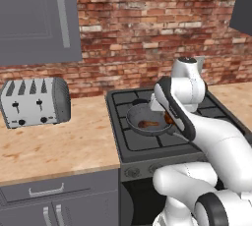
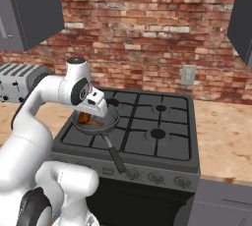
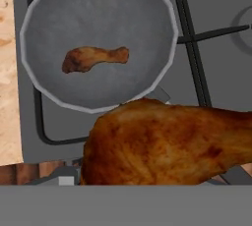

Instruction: Take the chicken drumsticks from the pan and place one on each plate on the dining counter.

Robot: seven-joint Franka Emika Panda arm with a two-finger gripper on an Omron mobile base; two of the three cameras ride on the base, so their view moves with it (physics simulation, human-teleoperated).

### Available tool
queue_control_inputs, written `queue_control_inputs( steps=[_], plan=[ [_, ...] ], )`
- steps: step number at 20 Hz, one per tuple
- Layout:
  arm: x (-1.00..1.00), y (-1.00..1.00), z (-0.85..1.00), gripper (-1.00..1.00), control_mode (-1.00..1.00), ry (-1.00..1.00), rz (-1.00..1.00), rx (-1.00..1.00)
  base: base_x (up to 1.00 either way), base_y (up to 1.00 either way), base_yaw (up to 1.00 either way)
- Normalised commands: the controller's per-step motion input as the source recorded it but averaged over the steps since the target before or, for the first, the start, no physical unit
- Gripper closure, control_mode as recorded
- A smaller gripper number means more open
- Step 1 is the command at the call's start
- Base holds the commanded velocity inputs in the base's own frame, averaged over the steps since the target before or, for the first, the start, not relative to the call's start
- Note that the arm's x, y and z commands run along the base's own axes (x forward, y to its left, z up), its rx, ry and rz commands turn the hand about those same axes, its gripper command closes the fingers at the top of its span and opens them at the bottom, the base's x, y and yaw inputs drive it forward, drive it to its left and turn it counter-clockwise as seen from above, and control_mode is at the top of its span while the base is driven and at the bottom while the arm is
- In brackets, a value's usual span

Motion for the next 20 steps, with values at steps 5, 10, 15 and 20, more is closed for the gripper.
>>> queue_control_inputs(
  steps=[5, 10, 15, 20],
  plan=[
    [-0.07, 0.00, -0.01, 1.00, 1.00, 0.00, 0.00, 0.00, -0.31, -0.02, 0.00],
    [0.00, 0.00, 0.00, 1.00, 1.00, 0.00, 0.00, 0.00, -0.64, -0.09, -0.16],
    [0.00, 0.00, 0.00, 1.00, 1.00, 0.00, 0.00, 0.00, -0.10, 0.11, -0.90],
    [0.00, 0.00, 0.00, 1.00, 1.00, 0.00, 0.00, 0.00, 0.00, 0.17, -1.00]
  ],
)
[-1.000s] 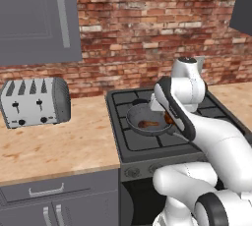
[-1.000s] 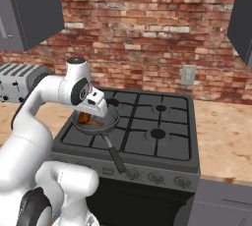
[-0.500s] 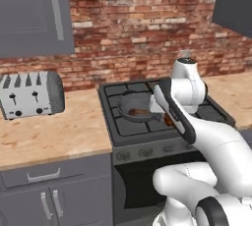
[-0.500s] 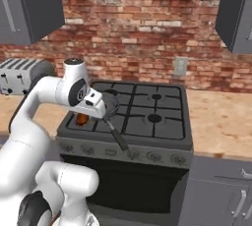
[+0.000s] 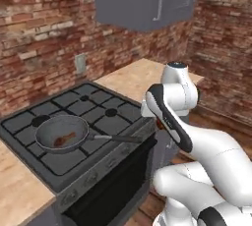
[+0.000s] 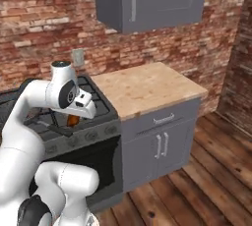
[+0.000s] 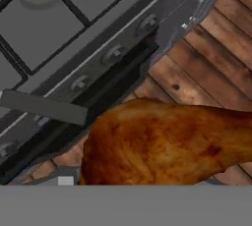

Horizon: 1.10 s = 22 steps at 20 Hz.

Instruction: Take the chicken drumsticks from the pan and place one on each plate on the dining counter.

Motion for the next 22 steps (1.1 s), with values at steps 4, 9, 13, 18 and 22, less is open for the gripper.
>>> queue_control_inputs(
  steps=[4, 9, 13, 18, 22],
  plan=[
    [0.00, 0.00, 0.00, 1.00, 1.00, 0.00, 0.00, 0.00, 0.00, 0.14, -1.00],
    [0.00, 0.00, 0.00, 1.00, 1.00, 0.00, 0.00, 0.00, 0.00, 0.13, -1.00],
    [0.00, 0.00, 0.00, 1.00, 1.00, 0.00, 0.00, 0.00, 0.00, 0.13, -1.00],
    [0.00, 0.00, 0.00, 1.00, 1.00, 0.00, 0.00, 0.00, 0.00, 0.12, -1.00],
    [0.00, 0.00, 0.00, 1.00, 1.00, 0.00, 0.00, 0.00, 0.00, 0.12, -1.00]
  ],
)
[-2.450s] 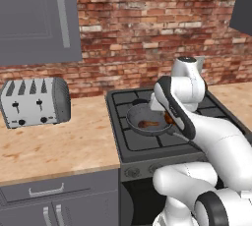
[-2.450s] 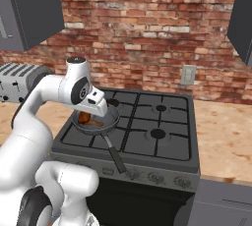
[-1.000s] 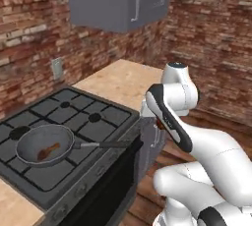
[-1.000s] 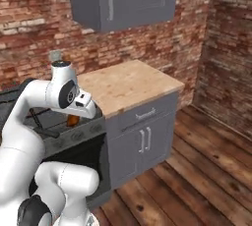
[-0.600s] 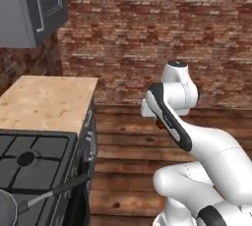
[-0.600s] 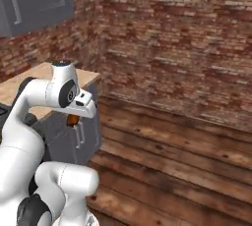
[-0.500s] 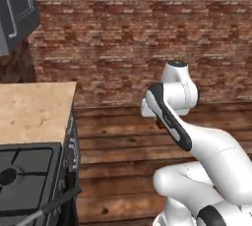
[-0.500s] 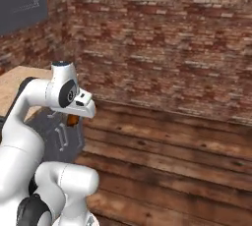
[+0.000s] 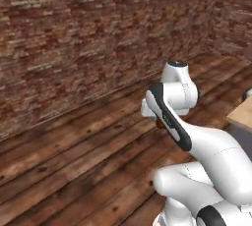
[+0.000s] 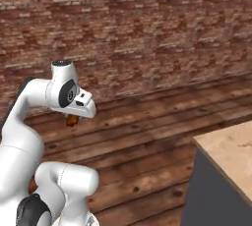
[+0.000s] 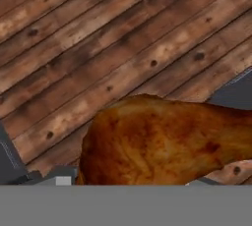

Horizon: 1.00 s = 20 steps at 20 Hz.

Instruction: Take the chicken drumsticks from the pan and place one on each plate on the dining counter.

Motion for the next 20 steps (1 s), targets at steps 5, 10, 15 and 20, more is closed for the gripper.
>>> queue_control_inputs(
  steps=[5, 10, 15, 20],
  plan=[
    [0.00, 0.00, 0.00, 1.00, 1.00, 0.00, 0.00, 0.00, 0.00, 0.11, -1.00],
    [0.00, 0.00, 0.00, 1.00, 1.00, 0.00, 0.00, 0.00, 0.00, 0.10, -1.00],
    [0.00, 0.00, 0.00, 1.00, 1.00, 0.00, 0.00, 0.00, 0.29, 0.29, -0.92],
    [0.00, 0.00, 0.00, 1.00, 1.00, 0.00, 0.00, 0.00, 0.46, 0.79, -0.47]
  ],
)
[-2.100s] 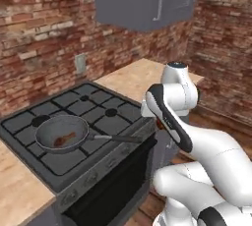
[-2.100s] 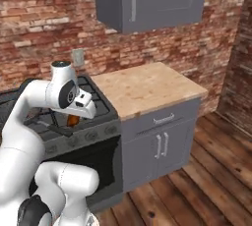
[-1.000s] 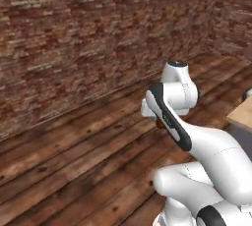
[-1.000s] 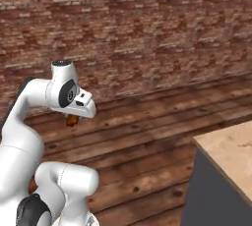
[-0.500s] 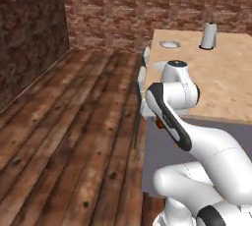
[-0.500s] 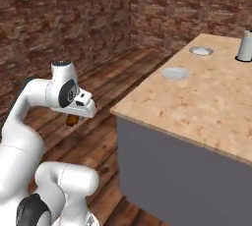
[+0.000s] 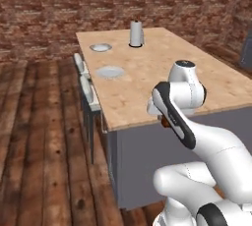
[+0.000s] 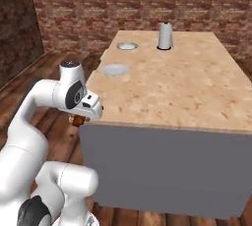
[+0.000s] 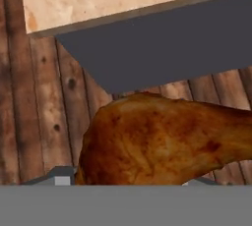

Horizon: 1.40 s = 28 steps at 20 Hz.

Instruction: Take the chicken drumsticks from the pan and place one on each plate on the dining counter.

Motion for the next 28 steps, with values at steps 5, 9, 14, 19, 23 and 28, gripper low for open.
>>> queue_control_inputs(
  steps=[5, 9, 14, 19, 23, 28],
  plan=[
    [0.00, 0.00, 0.00, 1.00, 1.00, 0.00, 0.00, 0.00, 0.34, 1.00, -0.23],
    [0.00, 0.00, 0.00, 1.00, 1.00, 0.00, 0.00, 0.00, 0.33, 1.00, -0.19],
    [0.00, 0.00, 0.00, 1.00, 1.00, 0.00, 0.00, 0.00, 0.47, 0.93, -0.30],
    [0.00, 0.00, 0.00, 1.00, 1.00, 0.00, 0.00, 0.00, 0.63, 0.72, -0.47],
    [0.00, 0.00, 0.00, 1.00, 1.00, 0.00, 0.00, 0.00, 0.63, 0.74, -0.46],
    [0.00, 0.00, 0.00, 1.00, 1.00, 0.00, 0.00, 0.00, 0.63, 0.74, -0.45]
  ],
)
